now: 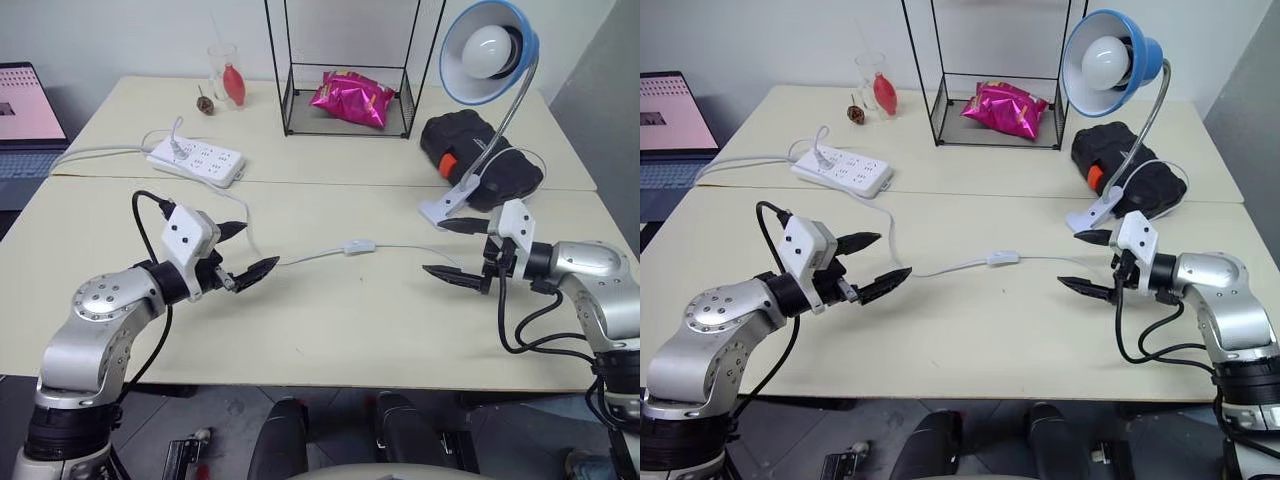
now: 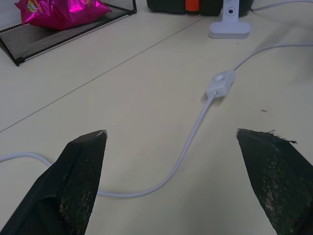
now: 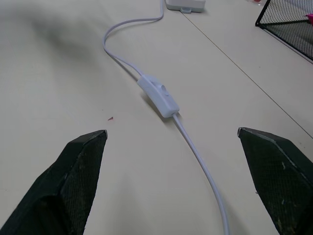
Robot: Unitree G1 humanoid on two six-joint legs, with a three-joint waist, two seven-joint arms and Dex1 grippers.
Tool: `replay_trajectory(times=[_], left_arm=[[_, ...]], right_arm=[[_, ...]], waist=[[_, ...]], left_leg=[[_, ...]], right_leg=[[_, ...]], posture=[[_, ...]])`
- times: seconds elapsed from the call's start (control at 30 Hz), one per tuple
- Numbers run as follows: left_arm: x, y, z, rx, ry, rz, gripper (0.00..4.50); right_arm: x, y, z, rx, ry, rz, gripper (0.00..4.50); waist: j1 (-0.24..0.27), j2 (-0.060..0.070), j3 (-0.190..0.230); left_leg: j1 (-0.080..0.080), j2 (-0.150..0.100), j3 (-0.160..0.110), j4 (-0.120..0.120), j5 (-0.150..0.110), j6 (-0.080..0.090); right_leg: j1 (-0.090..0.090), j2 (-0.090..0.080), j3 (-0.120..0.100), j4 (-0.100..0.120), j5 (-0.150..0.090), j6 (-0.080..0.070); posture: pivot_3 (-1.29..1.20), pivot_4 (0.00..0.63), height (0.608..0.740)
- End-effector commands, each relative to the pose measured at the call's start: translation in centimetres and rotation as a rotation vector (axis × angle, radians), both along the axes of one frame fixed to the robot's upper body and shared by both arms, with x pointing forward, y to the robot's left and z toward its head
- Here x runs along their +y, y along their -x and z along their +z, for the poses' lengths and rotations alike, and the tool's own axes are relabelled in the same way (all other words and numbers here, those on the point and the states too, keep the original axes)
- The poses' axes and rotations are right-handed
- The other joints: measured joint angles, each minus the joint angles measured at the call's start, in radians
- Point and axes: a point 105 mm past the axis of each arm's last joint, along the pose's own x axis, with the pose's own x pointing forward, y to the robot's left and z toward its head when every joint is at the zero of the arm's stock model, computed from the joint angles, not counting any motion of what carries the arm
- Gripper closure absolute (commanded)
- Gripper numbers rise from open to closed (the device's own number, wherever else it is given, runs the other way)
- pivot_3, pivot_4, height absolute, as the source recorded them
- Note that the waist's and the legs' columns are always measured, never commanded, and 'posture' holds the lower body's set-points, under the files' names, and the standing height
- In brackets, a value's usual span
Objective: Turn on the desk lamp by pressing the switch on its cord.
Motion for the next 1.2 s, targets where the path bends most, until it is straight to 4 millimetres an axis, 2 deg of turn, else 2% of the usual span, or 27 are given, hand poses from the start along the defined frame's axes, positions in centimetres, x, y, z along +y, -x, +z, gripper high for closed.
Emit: replay_trajectory(times=[0.03,0.2,0.53,0.8,0.93,1.2], left_arm=[[-0.2,0.6,1.2,-0.051,-0.014,-0.035,0.10],[-0.4,0.9,1.0,-0.051,-0.046,-0.052,0.10],[-0.8,0.2,1.3,-0.062,-0.014,-0.048,0.10],[-1.2,-1.3,1.9,-0.056,0.081,-0.077,0.10],[-2.7,-2.6,1.6,-0.017,0.125,-0.138,0.10],[-7.4,-5.2,-1.9,0.225,0.238,-0.298,0.10]], right_arm=[[0.2,0.0,0.9,-0.044,0.002,0.021,0.00],[0.4,0.1,0.8,-0.039,0.002,0.024,0.00],[0.5,0.5,1.0,-0.036,-0.014,0.020,0.00],[1.4,1.1,1.8,-0.030,-0.050,0.027,0.00],[1.7,1.8,1.9,-0.037,-0.056,0.018,0.00],[3.1,3.4,2.4,-0.062,-0.074,-0.006,0.00]], waist=[[0.000,0.000,0.000],[0.000,0.000,0.000],[0.000,0.000,0.000],[0.000,0.000,0.000],[0.003,0.000,0.000],[0.003,0.000,0.000]], left_leg=[[0.000,0.000,0.000,0.000,0.000,0.000],[0.000,0.000,0.000,0.000,0.000,0.000],[0.000,0.000,0.000,0.000,0.000,0.000],[0.000,0.000,0.000,0.000,0.000,0.000],[0.000,0.000,0.000,0.000,0.000,0.000],[0.000,-0.001,-0.001,0.001,0.000,0.000]], right_leg=[[0.000,0.000,0.000,0.000,0.000,0.000],[0.000,0.000,0.000,0.000,0.000,0.000],[0.000,0.000,0.000,0.000,0.000,0.000],[0.000,0.000,0.000,0.000,0.000,0.000],[0.000,0.000,0.000,0.000,0.000,0.000],[0.002,0.001,-0.001,0.000,0.000,0.001]], posture=[[0.00,0.150,0.740],[0.00,0.150,0.740],[0.00,0.150,0.740],[0.00,0.150,0.740],[0.00,0.150,0.740],[0.00,0.150,0.740]])
